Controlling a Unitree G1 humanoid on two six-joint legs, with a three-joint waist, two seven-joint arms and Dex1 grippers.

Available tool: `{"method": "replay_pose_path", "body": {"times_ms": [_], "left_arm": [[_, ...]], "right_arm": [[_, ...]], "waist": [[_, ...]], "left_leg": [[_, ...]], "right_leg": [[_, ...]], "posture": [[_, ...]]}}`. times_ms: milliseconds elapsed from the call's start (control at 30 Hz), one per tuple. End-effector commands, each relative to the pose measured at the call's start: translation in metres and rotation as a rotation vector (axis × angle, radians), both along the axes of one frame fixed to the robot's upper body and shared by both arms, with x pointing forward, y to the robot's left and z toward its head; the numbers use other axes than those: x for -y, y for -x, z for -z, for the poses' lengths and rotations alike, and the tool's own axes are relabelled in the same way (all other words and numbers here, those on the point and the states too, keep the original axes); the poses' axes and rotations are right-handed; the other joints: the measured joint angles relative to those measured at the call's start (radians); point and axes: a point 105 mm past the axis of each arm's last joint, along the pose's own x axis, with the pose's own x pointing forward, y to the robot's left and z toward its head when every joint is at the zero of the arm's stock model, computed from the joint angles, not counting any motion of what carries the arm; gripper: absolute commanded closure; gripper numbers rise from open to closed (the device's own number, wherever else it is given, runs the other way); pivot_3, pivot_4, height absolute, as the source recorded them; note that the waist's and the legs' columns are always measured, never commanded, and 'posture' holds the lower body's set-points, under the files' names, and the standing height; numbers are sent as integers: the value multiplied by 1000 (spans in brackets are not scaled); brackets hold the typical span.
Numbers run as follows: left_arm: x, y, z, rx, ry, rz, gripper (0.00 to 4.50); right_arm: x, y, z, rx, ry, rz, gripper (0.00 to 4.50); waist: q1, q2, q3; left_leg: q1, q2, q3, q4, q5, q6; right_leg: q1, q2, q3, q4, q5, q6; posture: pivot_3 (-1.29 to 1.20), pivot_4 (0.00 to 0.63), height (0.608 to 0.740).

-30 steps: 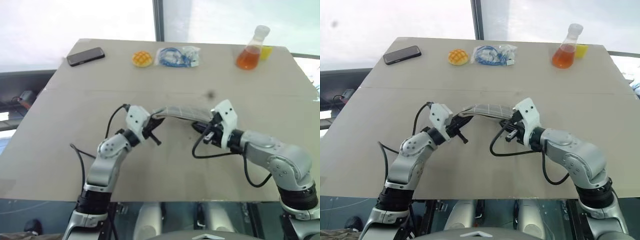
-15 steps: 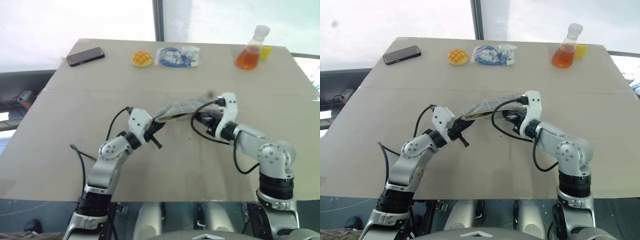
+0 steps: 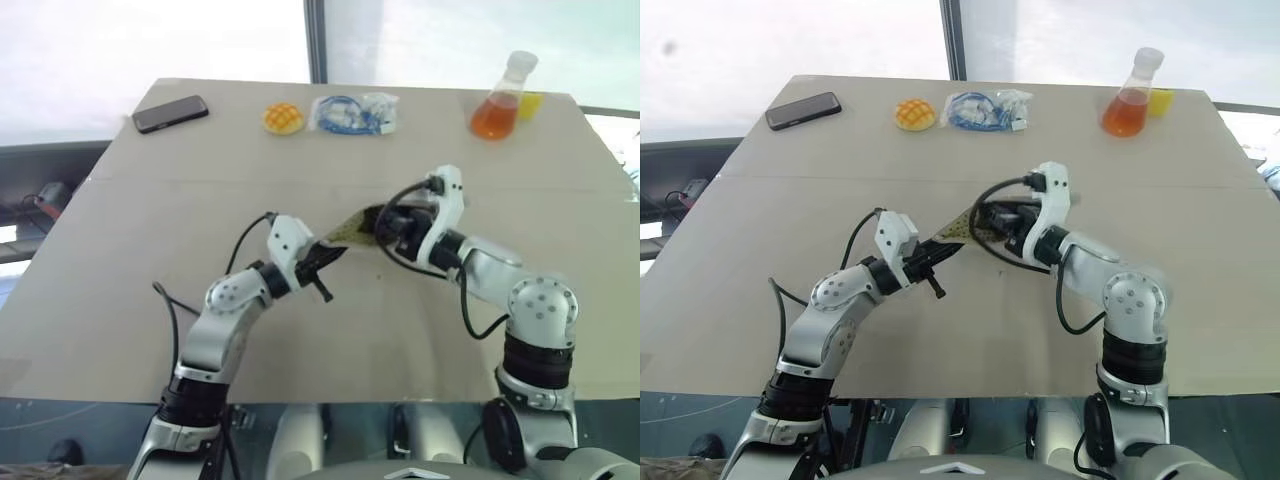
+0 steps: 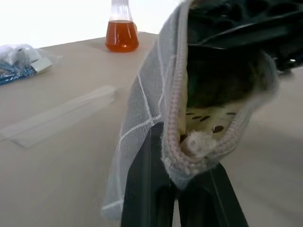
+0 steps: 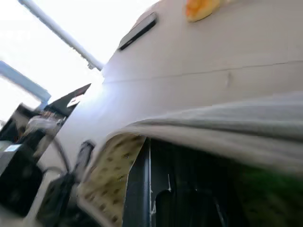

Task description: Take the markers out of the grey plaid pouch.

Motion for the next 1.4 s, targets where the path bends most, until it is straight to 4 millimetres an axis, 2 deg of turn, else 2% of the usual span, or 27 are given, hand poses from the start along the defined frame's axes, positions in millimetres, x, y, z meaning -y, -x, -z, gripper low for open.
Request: {"method": "replay_pose_path", "body": {"times_ms": [33,133,167,200,333,367,500,667,767,833,867,933,1100,1333,1400], "left_arm": [[10,2,-15,30,39,56,4500],[7,0,-18,-53,103,58,4500],[6,0,-20,-101,139,68,4500],[7,2,-21,-136,162,81,4500],[8,13,-23,-281,222,179,4500],[8,14,-23,-320,239,197,4500],[10,25,-19,-411,239,280,4500],[18,25,-20,-396,213,306,4500],[23,22,-22,-387,216,304,4500],[22,19,-22,-379,214,287,4500],[19,16,-21,-373,214,264,4500],[12,6,-15,-360,201,191,4500],[-11,-17,0,-317,146,44,4500],[-23,-24,6,-287,104,8,4500],[-24,-23,7,-279,98,7,4500]], "right_arm": [[3,-2,13,122,287,8,4410],[5,8,21,388,692,-130,4410],[9,11,21,446,769,-169,3893],[10,14,19,497,824,-208,3768],[14,24,15,664,1021,-337,1910],[13,25,16,683,1050,-365,1611],[4,12,24,769,1198,-412,1611],[-5,-17,58,797,1365,-420,1611],[-4,-30,67,802,1403,-378,2392],[-3,-32,55,834,1368,-322,3015],[-2,-30,46,859,1350,-300,3506],[3,-22,33,913,1316,-294,4203],[19,6,9,892,1148,-317,4203],[16,29,-19,842,835,-320,4203],[16,37,-33,790,656,-287,4203]], "waist": [[-1,0,0],[-2,1,1],[-3,1,1],[-4,1,1],[-10,2,1],[-12,1,1],[-23,1,1],[-24,1,1],[-20,1,1],[-20,1,1],[-18,1,1],[-12,0,1],[-11,0,1],[-17,0,1],[-17,0,1]], "left_leg": [[0,-1,0,0,0,0],[-1,-2,0,0,0,0],[-1,-2,0,0,0,1],[-1,-2,0,0,0,1],[0,0,-2,0,0,1],[1,0,-2,-1,0,1],[2,1,-3,-1,0,0],[1,0,-1,0,0,0],[0,-1,0,1,0,0],[0,-1,0,1,1,-2],[0,-1,1,1,2,-3],[0,-1,3,1,2,-3],[1,-1,4,0,0,0],[2,0,0,0,0,-1],[2,0,-1,1,0,-1]], "right_leg": [[0,-1,0,-1,0,0],[0,-2,2,-3,0,0],[0,-2,3,-3,-1,1],[-1,-2,3,-3,-1,2],[-1,1,1,-2,-2,4],[0,1,1,-2,-3,4],[0,2,1,-2,-3,4],[0,1,2,-2,-2,4],[0,-1,1,-2,-1,1],[0,-1,1,-2,0,1],[0,-1,2,-2,0,1],[0,-1,1,-2,0,1],[1,0,1,-2,0,1],[1,0,1,-1,-1,1],[1,0,1,-1,0,1]], "posture": [[0,150,740],[0,150,740],[0,150,740],[0,150,740],[0,150,740],[0,150,740],[0,150,740],[0,150,740],[0,150,740],[0,150,740],[0,150,740],[0,150,740],[0,150,740],[0,150,740],[0,150,740]]}}
